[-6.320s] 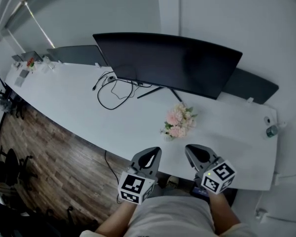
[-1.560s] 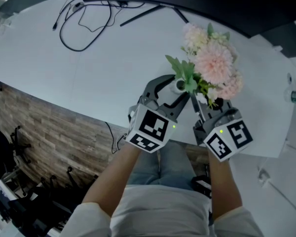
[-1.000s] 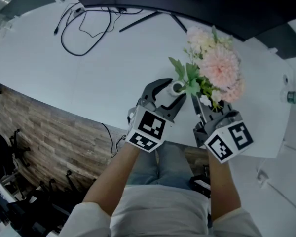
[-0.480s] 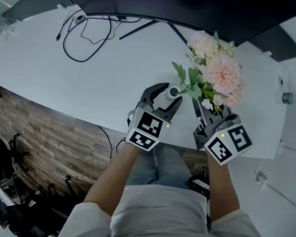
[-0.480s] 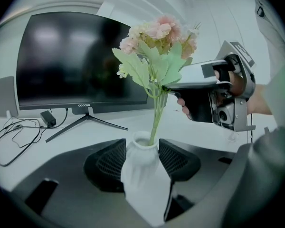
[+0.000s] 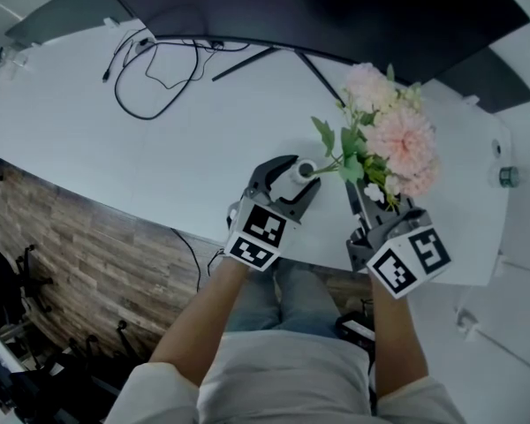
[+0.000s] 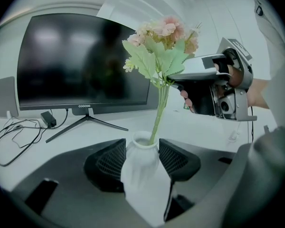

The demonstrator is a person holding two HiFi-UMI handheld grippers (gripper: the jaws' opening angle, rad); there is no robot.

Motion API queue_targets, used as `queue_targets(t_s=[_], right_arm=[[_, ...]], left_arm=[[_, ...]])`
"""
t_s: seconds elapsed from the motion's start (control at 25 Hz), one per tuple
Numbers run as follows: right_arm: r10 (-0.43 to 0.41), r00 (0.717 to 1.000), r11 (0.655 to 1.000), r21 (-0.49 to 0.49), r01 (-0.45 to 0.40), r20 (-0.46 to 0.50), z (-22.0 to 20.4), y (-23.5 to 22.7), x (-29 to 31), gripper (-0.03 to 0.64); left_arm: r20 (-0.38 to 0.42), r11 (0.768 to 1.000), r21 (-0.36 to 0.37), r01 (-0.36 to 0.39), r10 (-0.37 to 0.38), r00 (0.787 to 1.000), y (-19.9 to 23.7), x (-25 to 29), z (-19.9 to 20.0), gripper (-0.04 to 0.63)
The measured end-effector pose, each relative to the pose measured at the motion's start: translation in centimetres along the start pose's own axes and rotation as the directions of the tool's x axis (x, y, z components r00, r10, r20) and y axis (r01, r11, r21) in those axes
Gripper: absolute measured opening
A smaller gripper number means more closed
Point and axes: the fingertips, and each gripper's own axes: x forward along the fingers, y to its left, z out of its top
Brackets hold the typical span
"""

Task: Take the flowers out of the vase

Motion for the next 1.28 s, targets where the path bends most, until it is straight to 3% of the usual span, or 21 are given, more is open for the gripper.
queue_targets(t_s=[1.28], right_arm=[[-0.003,0.998,1.000,0.003,0.003,0.064,3.1,0.9,-1.4,0.057]], left_arm=[[-0.026,1.000,0.006,0.001,-0.001,1.000,1.5,-0.3,-1.6,0.221]])
